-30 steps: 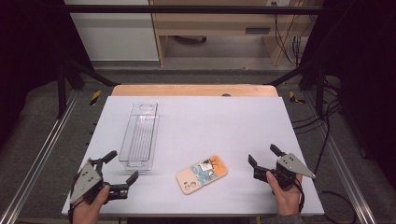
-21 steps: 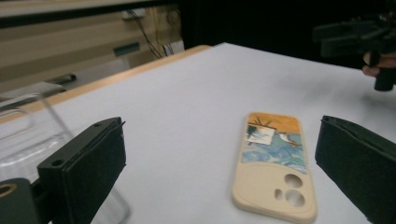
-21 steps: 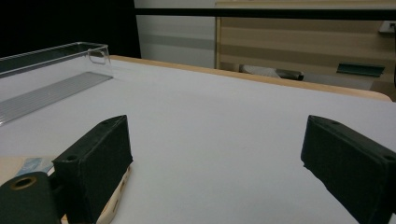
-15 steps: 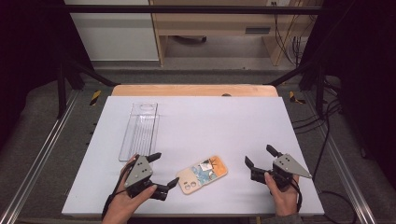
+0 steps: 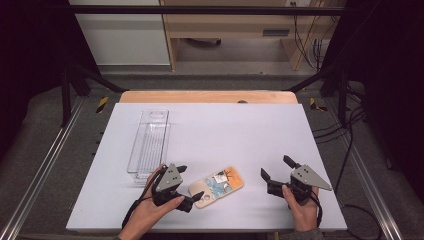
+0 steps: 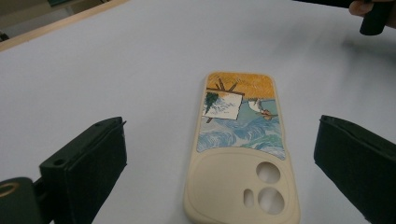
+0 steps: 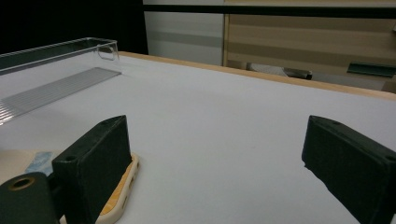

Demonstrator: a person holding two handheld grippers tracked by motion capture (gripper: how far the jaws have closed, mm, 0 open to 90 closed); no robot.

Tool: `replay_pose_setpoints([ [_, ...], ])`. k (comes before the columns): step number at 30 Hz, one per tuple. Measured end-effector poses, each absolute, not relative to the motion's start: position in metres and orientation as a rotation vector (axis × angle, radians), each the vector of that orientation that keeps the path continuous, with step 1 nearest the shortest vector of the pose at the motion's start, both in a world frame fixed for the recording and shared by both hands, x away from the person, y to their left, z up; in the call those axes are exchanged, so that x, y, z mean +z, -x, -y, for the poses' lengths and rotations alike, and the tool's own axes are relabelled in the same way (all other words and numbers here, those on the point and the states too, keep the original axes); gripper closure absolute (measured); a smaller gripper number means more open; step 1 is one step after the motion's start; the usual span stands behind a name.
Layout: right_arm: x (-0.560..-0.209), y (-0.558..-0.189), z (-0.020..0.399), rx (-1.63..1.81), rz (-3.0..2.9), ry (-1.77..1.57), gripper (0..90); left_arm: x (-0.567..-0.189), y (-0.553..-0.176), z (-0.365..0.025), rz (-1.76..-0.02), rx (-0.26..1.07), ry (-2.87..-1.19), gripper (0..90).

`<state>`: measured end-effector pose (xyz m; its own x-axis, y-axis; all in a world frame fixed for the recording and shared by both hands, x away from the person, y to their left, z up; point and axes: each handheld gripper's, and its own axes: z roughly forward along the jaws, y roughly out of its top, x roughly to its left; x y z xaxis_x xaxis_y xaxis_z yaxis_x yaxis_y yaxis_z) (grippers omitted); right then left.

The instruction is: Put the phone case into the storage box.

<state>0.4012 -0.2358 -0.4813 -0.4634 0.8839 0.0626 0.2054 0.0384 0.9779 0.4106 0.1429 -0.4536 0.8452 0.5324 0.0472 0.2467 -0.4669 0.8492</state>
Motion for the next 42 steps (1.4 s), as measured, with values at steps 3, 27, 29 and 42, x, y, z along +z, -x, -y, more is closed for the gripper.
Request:
replay_pose_setpoints([
  [3, -0.481, -0.401, 0.236, 1.469, -1.727, -1.108, 7.6, -0.456, -0.411, -0.139, -0.556, 0.375, -2.089, 2.4],
  [27, -0.483, -0.403, 0.235, 1.490, -1.747, -1.112, 7.2, -0.483, -0.416, -0.116, -0.512, 0.285, -2.254, 2.9],
  [29, -0.483, -0.402, 0.235, 1.491, -1.747, -1.112, 7.2, -0.485, -0.416, -0.115, -0.519, 0.274, -2.264, 2.9],
  [42, -0.483, -0.403, 0.234, 1.494, -1.751, -1.113, 7.2, -0.493, -0.421, -0.109, -0.539, 0.250, -2.311, 3.5],
])
